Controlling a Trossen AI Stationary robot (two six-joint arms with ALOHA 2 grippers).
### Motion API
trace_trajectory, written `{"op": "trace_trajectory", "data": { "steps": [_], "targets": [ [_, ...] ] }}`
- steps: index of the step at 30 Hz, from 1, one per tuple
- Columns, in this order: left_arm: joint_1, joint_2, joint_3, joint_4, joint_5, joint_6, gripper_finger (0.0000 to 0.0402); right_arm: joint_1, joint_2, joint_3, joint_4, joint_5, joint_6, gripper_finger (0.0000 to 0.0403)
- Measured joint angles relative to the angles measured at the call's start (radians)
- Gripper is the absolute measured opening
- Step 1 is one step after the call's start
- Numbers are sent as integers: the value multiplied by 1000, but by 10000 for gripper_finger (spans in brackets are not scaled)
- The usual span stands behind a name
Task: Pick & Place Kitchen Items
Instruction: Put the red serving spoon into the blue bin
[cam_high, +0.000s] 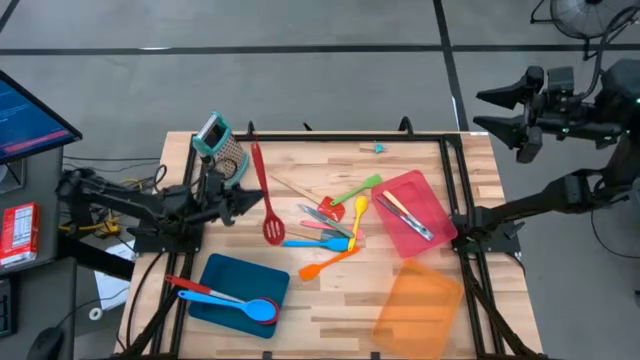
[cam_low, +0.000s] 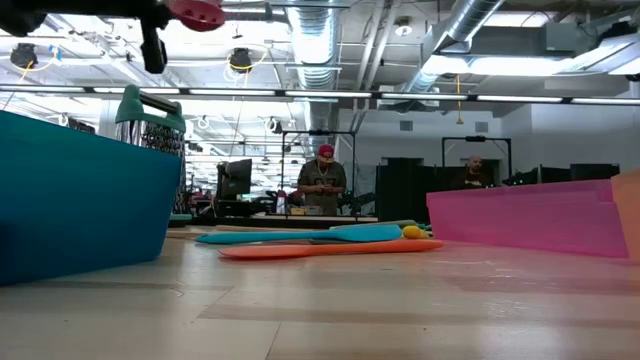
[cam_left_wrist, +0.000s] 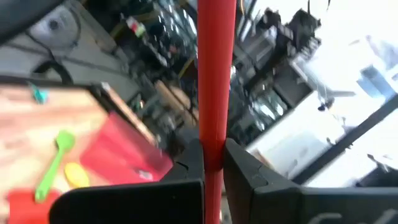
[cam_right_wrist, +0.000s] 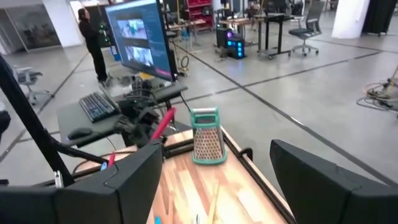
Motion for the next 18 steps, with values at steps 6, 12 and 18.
{"op": "trace_trajectory", "data": {
  "steps": [6,12,18],
  "targets": [
    [-154,10,-29,1,-48,-47,6,0,5,0,-31,1,2,291],
    [-303,21,-81,2,-192,-54,6,0,7,0,-31,1,7,291],
    [-450,30,-143,-3,-280,-131,6,0,7,0,-44,1,29,291]
  ]
}}
